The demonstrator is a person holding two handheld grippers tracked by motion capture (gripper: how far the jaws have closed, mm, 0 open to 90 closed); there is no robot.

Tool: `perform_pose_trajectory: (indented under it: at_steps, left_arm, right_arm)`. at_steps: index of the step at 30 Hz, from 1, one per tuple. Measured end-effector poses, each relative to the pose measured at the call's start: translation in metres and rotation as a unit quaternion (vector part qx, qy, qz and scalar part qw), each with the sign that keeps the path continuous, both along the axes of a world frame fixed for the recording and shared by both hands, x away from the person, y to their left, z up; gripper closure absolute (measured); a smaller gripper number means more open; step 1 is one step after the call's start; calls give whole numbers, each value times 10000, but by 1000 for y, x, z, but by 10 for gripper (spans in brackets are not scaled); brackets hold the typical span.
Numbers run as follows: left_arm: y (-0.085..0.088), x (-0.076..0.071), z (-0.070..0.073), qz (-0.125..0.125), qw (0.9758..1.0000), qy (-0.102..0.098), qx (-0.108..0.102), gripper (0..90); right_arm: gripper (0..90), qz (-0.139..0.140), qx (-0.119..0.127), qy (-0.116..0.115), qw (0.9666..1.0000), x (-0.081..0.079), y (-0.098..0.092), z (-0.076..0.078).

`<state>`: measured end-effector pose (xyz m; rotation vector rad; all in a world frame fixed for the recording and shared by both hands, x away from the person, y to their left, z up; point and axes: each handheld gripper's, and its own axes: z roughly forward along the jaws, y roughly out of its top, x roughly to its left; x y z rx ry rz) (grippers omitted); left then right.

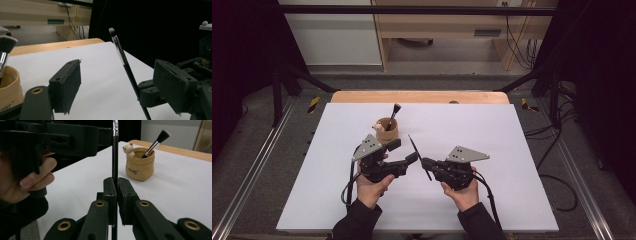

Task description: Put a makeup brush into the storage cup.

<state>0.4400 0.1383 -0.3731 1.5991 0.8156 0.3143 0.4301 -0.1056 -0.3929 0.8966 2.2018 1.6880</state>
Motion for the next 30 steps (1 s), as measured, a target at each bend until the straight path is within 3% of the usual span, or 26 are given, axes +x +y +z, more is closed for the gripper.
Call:
perform_pose_trajectory:
  at_steps: [19, 23, 30]
  left_arm:
    - [-6, 4, -3, -169, 9986, 344, -356, 514]
    - [-6, 5, -4, -150, 9980, 458, -405, 569]
    - [-7, 4, -6, -75, 9978, 488, -442, 644]
  right_arm:
    - [857, 52, 58, -62, 10000, -1, 6, 1]
    - [857, 64, 54, -69, 9999, -1, 7, 1]
    - [857, 70, 47, -75, 9999, -1, 9, 1]
